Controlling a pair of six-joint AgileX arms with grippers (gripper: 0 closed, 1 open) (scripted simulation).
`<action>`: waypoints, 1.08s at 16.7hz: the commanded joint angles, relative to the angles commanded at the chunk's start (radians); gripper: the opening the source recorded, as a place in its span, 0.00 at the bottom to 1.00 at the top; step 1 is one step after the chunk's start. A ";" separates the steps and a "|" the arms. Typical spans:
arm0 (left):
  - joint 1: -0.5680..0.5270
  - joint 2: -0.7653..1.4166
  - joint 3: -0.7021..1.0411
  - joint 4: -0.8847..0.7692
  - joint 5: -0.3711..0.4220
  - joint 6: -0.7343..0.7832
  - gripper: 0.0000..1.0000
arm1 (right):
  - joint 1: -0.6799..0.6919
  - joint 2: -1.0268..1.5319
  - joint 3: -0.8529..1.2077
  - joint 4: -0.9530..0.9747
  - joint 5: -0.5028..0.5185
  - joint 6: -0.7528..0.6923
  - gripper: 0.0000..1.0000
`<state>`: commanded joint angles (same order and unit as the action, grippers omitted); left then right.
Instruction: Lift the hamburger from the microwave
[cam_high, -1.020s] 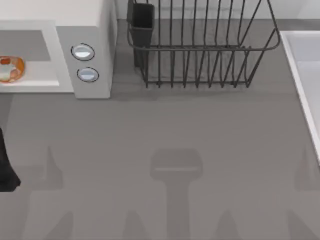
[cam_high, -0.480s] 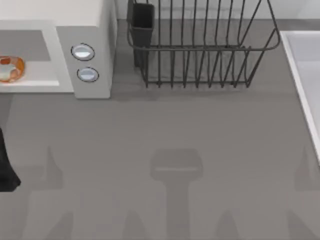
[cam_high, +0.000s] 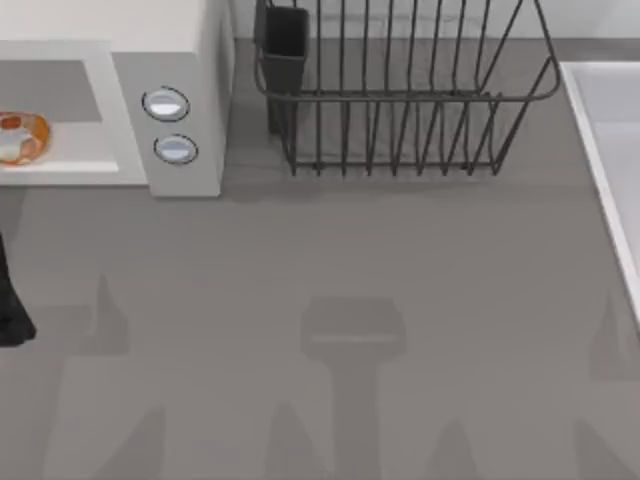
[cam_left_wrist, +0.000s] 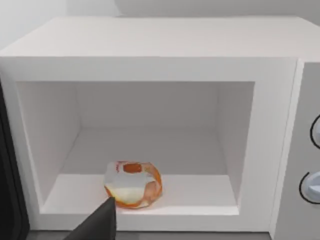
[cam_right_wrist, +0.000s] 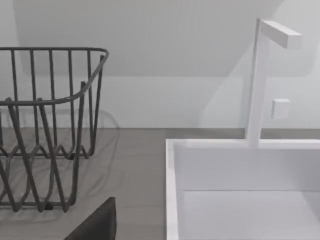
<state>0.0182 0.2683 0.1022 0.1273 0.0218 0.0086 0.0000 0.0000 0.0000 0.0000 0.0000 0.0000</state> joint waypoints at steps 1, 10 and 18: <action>0.005 0.072 0.027 0.034 0.006 0.002 1.00 | 0.000 0.000 0.000 0.000 0.000 0.000 1.00; 0.063 0.924 0.352 0.439 0.075 0.030 1.00 | 0.000 0.000 0.000 0.000 0.000 0.000 1.00; 0.117 1.716 0.653 0.814 0.140 0.055 1.00 | 0.000 0.000 0.000 0.000 0.000 0.000 1.00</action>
<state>0.1350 1.9843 0.7553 0.9416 0.1613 0.0634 0.0000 0.0000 0.0000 0.0000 0.0000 0.0000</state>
